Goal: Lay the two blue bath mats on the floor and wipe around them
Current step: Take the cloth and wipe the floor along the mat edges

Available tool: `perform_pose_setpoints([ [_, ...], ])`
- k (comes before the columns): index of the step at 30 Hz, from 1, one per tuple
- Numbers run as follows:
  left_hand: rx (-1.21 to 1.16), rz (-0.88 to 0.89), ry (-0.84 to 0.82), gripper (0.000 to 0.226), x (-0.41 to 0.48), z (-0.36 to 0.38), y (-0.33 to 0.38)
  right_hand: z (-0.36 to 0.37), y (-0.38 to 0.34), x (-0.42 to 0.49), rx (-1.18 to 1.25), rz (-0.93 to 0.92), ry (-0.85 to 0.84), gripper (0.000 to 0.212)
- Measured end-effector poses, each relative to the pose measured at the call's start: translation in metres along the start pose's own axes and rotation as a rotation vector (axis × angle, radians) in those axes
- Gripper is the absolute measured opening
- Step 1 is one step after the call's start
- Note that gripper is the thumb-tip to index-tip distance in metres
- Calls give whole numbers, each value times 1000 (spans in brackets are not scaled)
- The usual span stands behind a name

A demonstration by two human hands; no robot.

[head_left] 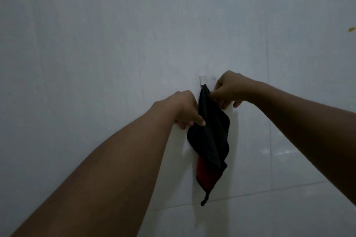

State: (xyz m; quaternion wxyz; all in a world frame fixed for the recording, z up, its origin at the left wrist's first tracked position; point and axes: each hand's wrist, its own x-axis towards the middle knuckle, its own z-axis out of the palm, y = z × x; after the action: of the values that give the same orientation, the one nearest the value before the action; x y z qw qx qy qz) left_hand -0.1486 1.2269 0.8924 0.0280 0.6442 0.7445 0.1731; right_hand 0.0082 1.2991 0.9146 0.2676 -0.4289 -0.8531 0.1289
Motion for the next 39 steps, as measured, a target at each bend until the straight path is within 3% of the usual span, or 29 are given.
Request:
perform_pose_setpoints([
  [4, -37, -11, 61, 18, -2, 2, 0, 14, 1, 1, 29, -37, -152, 23],
  [6, -11, -3, 75, 16, -7, -2, -1, 20, 0, 1, 59, -61, -140, 22],
  [9, -8, 19, 175, 17, -19, -13, -7, 16, -6, 3, 278, -134, 153, 27],
  [12, -17, 35, 411, 25, -32, -38, -18, -2, -26, 4, 483, -206, 492, 24],
  [16, -92, 11, 679, 28, -57, -79, -42, -9, -75, 3, 521, -335, 557, 26],
  [18, -147, -15, 738, 23, -75, -96, -65, 2, -104, 1, 510, -347, 450, 32],
  [20, -190, -75, 748, 15, -99, -105, -97, 21, -133, -3, 515, -344, 232, 38],
  [26, -268, -451, 609, 8, -227, -111, -221, 111, -235, -38, 388, -314, -374, 44],
  [28, -235, -634, 539, 19, -288, -115, -260, 146, -274, -52, 397, -353, -574, 45],
  [31, -279, -893, 429, 59, -389, -125, -295, 196, -340, -79, 302, -477, -883, 40],
  [33, -235, -1029, 339, 74, -456, -132, -303, 226, -390, -104, 231, -566, -1026, 39],
  [36, -60, -1235, 298, 56, -548, -144, -313, 263, -462, -152, 246, -720, -1131, 39],
  [39, 106, -1417, 383, 27, -642, -153, -322, 292, -519, -201, 414, -828, -1204, 30],
])
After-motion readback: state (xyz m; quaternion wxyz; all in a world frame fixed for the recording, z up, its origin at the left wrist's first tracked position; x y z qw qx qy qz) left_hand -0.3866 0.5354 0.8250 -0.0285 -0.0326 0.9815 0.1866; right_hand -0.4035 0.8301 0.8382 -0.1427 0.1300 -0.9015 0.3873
